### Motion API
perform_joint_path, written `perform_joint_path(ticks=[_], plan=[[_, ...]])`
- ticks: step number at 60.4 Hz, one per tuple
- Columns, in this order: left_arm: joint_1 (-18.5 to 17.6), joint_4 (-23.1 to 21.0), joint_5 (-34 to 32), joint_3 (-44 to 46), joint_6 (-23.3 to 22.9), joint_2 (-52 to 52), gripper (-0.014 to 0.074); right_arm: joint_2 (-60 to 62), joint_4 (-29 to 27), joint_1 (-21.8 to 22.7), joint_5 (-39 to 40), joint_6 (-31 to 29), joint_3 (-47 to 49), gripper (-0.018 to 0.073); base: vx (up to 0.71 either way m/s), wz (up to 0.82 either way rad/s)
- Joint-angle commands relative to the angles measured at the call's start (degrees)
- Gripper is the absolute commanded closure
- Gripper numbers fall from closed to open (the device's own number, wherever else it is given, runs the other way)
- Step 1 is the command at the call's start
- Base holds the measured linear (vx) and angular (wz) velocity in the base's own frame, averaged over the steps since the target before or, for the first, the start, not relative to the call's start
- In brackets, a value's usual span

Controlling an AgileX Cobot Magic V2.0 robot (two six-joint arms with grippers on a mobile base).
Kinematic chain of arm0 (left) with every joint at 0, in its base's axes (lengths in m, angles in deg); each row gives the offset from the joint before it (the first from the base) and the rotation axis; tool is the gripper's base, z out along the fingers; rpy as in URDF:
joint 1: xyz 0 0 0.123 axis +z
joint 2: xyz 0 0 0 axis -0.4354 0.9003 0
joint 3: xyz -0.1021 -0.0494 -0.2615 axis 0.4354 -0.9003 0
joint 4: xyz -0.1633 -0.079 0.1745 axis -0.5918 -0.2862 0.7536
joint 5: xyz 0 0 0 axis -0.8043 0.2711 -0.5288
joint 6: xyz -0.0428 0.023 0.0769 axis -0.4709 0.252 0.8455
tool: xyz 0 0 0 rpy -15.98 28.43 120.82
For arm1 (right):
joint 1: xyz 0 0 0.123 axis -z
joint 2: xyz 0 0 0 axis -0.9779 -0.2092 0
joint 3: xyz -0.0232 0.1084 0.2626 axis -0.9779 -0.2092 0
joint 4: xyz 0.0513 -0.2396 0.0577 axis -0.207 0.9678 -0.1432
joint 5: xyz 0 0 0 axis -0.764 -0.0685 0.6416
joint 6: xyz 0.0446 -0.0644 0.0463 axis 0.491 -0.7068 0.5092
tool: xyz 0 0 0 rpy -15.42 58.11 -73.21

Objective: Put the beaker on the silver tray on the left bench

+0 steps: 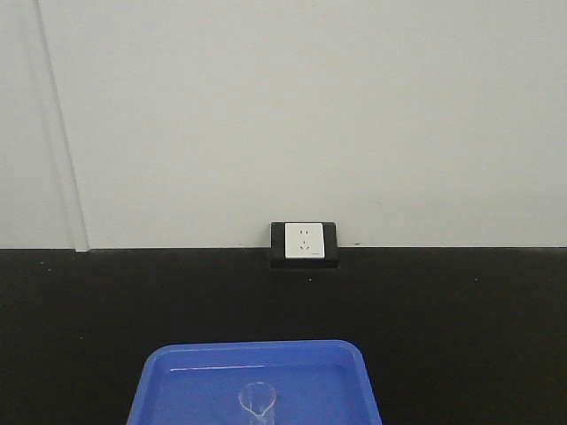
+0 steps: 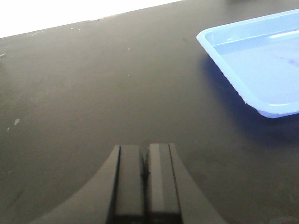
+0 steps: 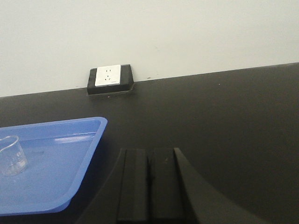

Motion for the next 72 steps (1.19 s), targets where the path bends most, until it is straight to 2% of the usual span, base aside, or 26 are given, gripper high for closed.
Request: perform_joint_path(ticks=[1,46,59,66,72], plan=[[-0.20,-0.14,-4.79,-1.14,-0.11,-0.39,0.0595,0.62,0.17,0.19,4.90,-0.49,-0.29,0.0571,0.00,0.00],[-0.20,-0.14,-4.79,-1.14,-0.11,-0.39,0.0595,0.62,0.17,0.19,5.54,-0.49,-0.29,0.0571,0.00,0.00],[-0.20,-0.14,-4.79,-1.14,-0.11,-0.39,0.0595,0.62,-2.77,0.19,14.17,-0.45,0.56,0.0571,0.00,0.00],[-0.20,-0.14,-4.79,-1.14,-0.11,-0.39,0.0595,-0.31,-3.46,0.19,17.39,-0.72,4.75,0.0571,0.00,0.00],[-0.20,-0.14,-4.79,-1.14,-0.11,-0.39,0.0595,-6.11,-2.62,0.19,17.58,-2.50,11.05,0.0571,0.00,0.00]])
